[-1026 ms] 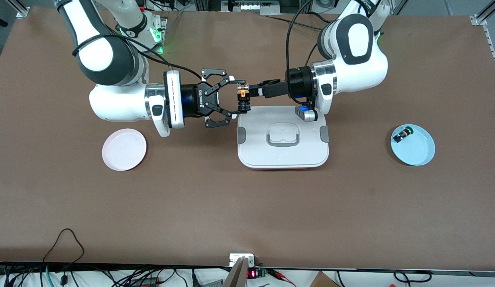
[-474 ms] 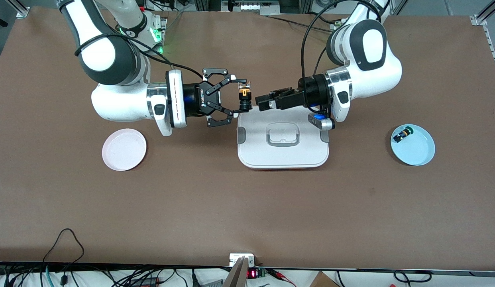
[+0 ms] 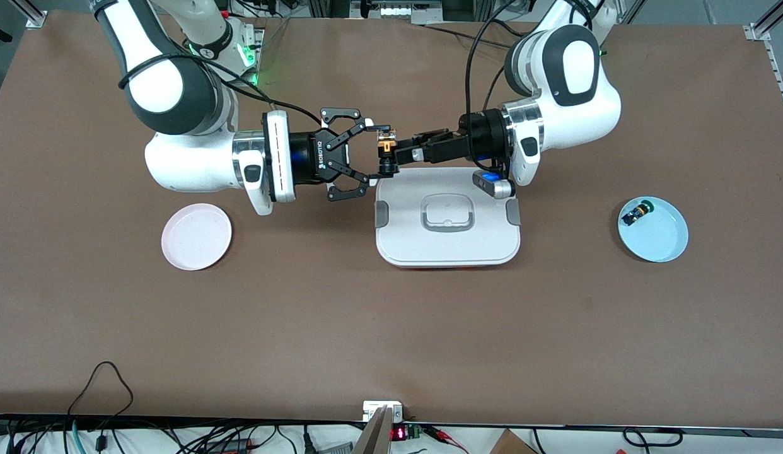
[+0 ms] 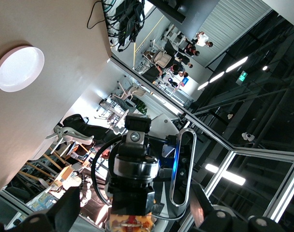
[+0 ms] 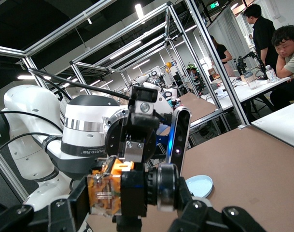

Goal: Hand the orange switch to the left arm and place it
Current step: 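Close the left gripper on the switch held by the right gripper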

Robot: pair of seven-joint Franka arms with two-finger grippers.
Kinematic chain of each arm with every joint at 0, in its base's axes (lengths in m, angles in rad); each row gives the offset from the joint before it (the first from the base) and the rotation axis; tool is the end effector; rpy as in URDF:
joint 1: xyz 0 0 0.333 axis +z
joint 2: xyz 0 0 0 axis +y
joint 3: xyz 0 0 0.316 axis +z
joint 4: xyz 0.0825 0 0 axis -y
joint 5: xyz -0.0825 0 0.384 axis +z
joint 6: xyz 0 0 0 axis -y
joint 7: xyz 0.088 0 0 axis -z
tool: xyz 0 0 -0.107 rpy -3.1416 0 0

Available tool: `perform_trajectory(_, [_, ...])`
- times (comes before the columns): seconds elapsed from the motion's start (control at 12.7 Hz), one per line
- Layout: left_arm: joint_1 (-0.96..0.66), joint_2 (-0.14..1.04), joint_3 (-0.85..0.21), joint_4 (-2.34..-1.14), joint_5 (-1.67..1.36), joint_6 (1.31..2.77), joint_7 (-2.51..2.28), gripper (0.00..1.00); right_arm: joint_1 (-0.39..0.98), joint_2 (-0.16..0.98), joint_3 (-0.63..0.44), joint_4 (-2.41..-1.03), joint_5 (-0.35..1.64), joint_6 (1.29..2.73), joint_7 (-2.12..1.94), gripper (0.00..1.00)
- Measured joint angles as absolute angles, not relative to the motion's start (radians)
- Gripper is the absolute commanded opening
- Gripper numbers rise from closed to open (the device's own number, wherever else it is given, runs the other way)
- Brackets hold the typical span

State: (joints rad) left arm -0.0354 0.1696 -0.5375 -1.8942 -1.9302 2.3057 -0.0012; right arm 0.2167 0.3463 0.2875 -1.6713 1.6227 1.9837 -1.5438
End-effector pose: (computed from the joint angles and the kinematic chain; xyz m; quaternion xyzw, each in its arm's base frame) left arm 0.5305 -0.3451 0.4790 0.6440 0.3008 -0.1435 0.6886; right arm 0.5757 0.3613 0.4746 -0.5981 -0.4008 -0.3308 0.6100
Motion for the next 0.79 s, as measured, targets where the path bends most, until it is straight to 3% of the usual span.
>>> perform_trajectory(0.08, [-0.04,0.172,-0.538,-1.894,-1.93,2.306,0.0,0.65,0.217,0.346,0.287,-1.672,1.623,1.984,-1.544,0.22])
perform_trajectory(0.32, [-0.041,0.18,-0.537,-1.894,-1.93,2.306,0.009,0.42,0.218,0.346,0.287,-1.673,1.623,1.991,-1.544,0.22])
perform_trajectory(0.47, [-0.041,0.18,-0.536,-1.893,-1.933,2.306,0.026,0.09,0.218,0.346,0.287,-1.675,1.623,1.992,-1.544,0.22])
perform_trajectory(0.55, [-0.041,0.181,-0.536,-1.893,-1.933,2.306,0.027,0.0,0.218,0.346,0.287,-1.676,1.623,1.993,-1.554,0.22])
perform_trajectory(0.63, [-0.041,0.181,-0.536,-1.893,-1.933,2.306,0.027,0.0,0.218,0.346,0.287,-1.676,1.623,1.993,-1.555,0.22])
perform_trajectory(0.71, [-0.041,0.181,-0.536,-1.893,-1.933,2.306,0.029,0.0,0.219,0.346,0.287,-1.676,1.623,1.995,-1.556,0.38])
perform_trajectory(0.79, [-0.041,0.181,-0.535,-1.893,-1.933,2.306,0.032,0.0,0.219,0.346,0.287,-1.676,1.623,1.995,-1.557,0.99])
